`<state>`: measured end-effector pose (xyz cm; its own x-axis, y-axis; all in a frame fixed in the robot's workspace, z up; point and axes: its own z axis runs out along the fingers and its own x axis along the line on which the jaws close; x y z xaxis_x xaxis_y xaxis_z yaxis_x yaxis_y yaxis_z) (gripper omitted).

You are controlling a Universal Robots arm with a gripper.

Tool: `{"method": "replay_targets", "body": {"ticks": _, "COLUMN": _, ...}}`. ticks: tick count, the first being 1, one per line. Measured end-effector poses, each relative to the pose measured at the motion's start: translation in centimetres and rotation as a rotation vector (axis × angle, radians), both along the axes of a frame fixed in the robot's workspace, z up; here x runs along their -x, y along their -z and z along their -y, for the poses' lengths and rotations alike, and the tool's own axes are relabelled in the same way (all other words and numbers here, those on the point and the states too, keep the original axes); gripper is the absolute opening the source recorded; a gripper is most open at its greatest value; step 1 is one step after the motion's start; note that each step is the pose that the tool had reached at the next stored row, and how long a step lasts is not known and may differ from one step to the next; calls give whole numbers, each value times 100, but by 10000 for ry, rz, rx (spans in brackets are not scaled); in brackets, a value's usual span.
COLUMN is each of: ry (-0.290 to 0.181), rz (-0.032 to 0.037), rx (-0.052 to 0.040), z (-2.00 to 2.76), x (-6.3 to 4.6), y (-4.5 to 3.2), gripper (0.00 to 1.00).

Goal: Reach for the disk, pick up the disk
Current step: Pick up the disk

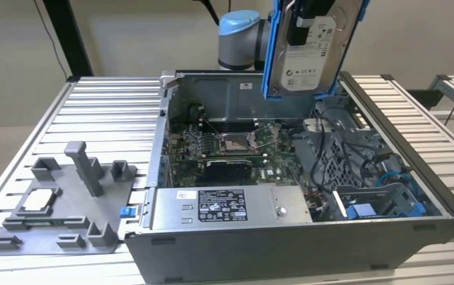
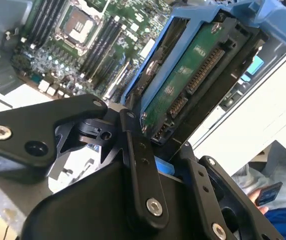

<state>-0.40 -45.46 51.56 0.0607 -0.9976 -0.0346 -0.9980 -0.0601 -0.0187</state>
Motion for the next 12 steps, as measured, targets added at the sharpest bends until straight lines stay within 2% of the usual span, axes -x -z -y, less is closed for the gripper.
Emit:
{"method": "replay_targets", "body": {"ticks": 1, "ry": 0, "rz": 0, "rx": -22, "z": 20, "x": -1, "y": 0, "gripper": 0}}
{"method": "replay_targets", "body": {"ticks": 4, "ry": 1, "rz": 0, "rx": -25, "z": 32, "x": -1, "y": 0, "gripper": 0}}
{"method": "replay_targets", "body": {"ticks": 5, "ry": 0, "rz": -1, "rx": -26, "z": 54, "x": -1, "y": 1, "gripper": 0}}
{"method": "replay_targets", "body": {"ticks": 7, "ry": 0, "rz": -4, "rx": -27, "z": 115, "x": -1, "y": 2, "gripper": 0}}
{"method": "replay_targets", "body": {"ticks": 12, "ry": 1, "rz": -13, "rx": -25, "z": 316, "x": -6, "y": 5, "gripper": 0}}
